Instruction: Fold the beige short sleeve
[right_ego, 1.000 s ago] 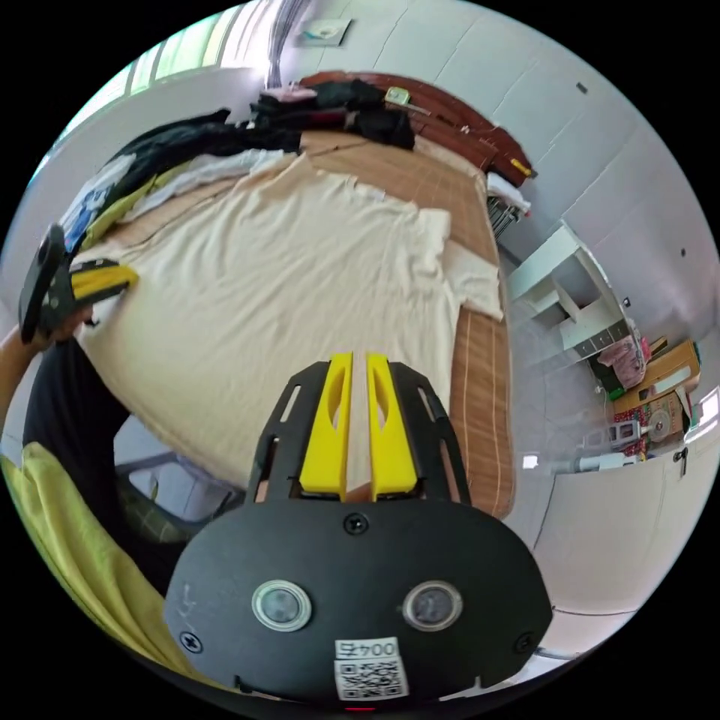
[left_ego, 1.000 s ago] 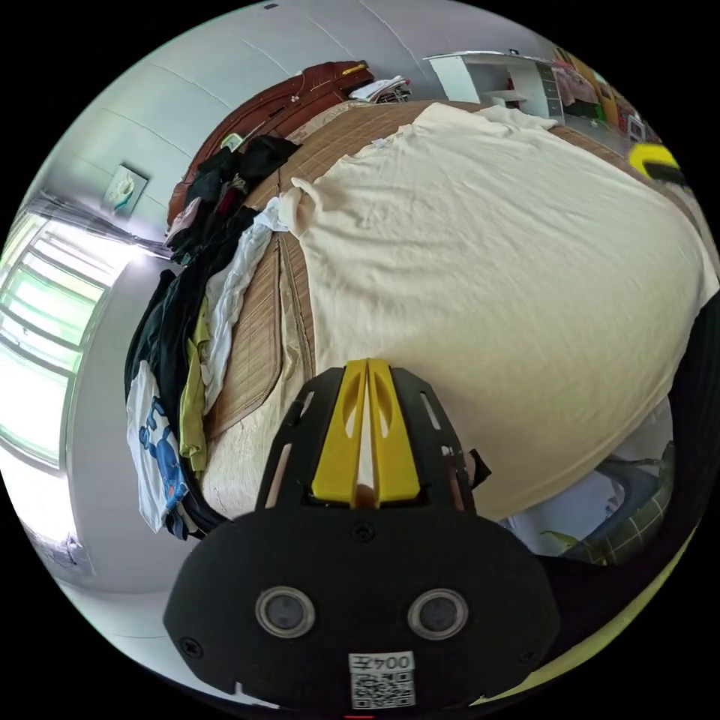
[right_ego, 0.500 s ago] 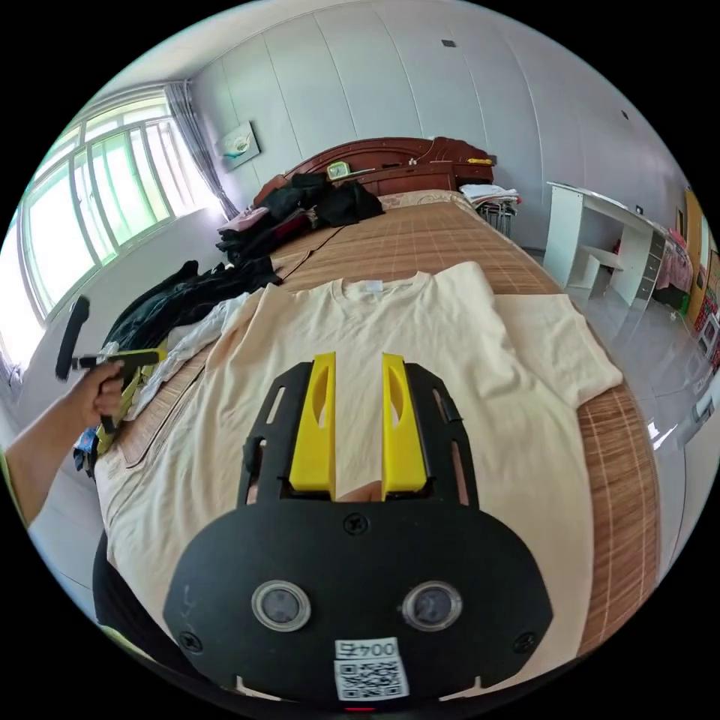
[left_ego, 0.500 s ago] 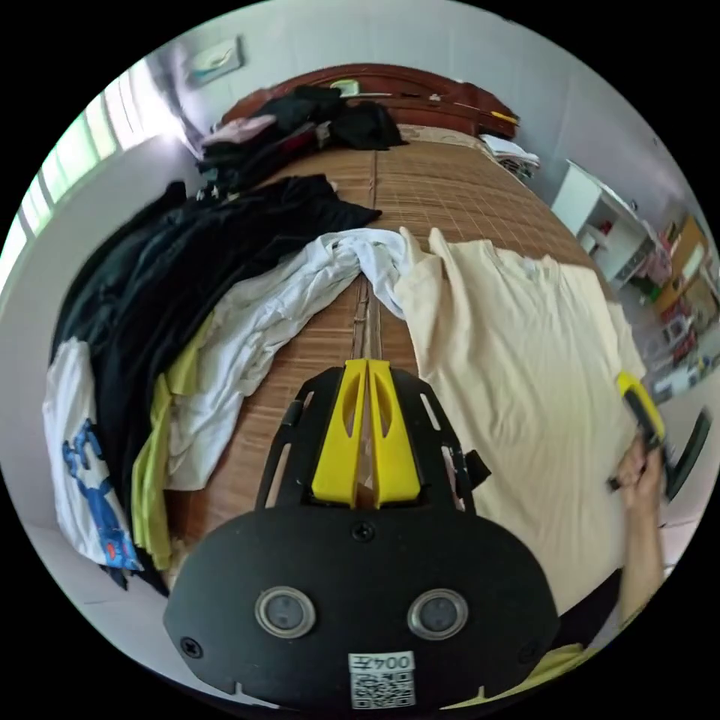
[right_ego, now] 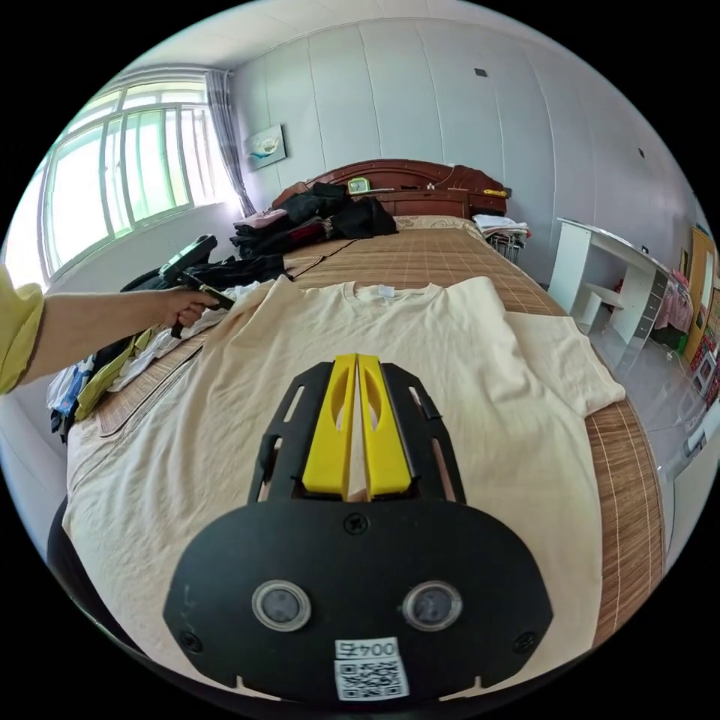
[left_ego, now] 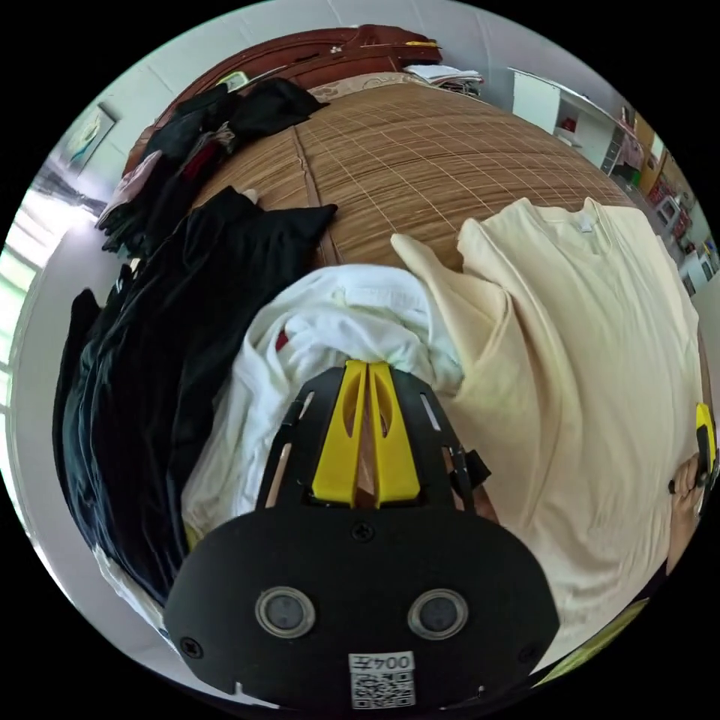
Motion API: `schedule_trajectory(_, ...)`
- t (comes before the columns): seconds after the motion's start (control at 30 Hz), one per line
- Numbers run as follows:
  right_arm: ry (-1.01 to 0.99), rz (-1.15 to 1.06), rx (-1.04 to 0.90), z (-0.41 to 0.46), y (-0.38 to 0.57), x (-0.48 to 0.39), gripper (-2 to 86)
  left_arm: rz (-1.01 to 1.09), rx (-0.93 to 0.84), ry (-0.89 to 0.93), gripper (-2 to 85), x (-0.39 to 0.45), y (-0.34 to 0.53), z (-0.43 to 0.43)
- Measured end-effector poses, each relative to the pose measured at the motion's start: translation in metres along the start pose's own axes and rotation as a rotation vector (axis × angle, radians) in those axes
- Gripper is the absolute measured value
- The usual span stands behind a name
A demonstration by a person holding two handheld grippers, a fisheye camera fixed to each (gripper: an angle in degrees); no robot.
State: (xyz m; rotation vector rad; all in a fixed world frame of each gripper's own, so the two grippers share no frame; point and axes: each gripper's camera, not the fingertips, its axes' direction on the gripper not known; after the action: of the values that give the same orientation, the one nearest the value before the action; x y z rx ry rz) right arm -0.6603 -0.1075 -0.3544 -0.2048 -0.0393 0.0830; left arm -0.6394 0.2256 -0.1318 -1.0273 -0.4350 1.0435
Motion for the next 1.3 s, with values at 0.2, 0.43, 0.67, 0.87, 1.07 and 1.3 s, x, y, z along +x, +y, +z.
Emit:
schedule_trajectory(0.2, -0.008, 0.021, 0.017, 0.0, 0.01, 0.007, -0.8, -0.287, 0.127, -0.348, 0.8, -0.065, -0.027, -0.016)
schedule_trajectory(0.43, -0.004, 0.0, 0.0, 0.009, 0.015, 0.005, -0.8, -0.424, -0.053, -0.445, 0.6, -0.136, -0.007, 0.005)
schedule_trajectory(0.67, 0.0, -0.014, -0.009, 0.017, 0.019, 0.004, -0.8, -0.803, 0.499, 0.004, 0.5, -0.148, 0.072, -0.101)
schedule_trajectory(0.87, 0.004, -0.014, -0.02, 0.024, 0.021, 0.005, -0.8, -0.245, 0.46, -0.065, 0.6, 0.012, 0.082, -0.135)
schedule_trajectory(1.07, 0.01, -0.021, -0.02, 0.028, 0.023, 0.005, -0.8, 0.127, 0.321, -0.135, 0.8, 0.163, 0.087, -0.092)
schedule_trajectory(1.3, 0.011, -0.02, -0.024, 0.034, 0.025, 0.007, -0.8, 0.088, -0.022, -0.438, 0.8, 0.196, 0.067, -0.02)
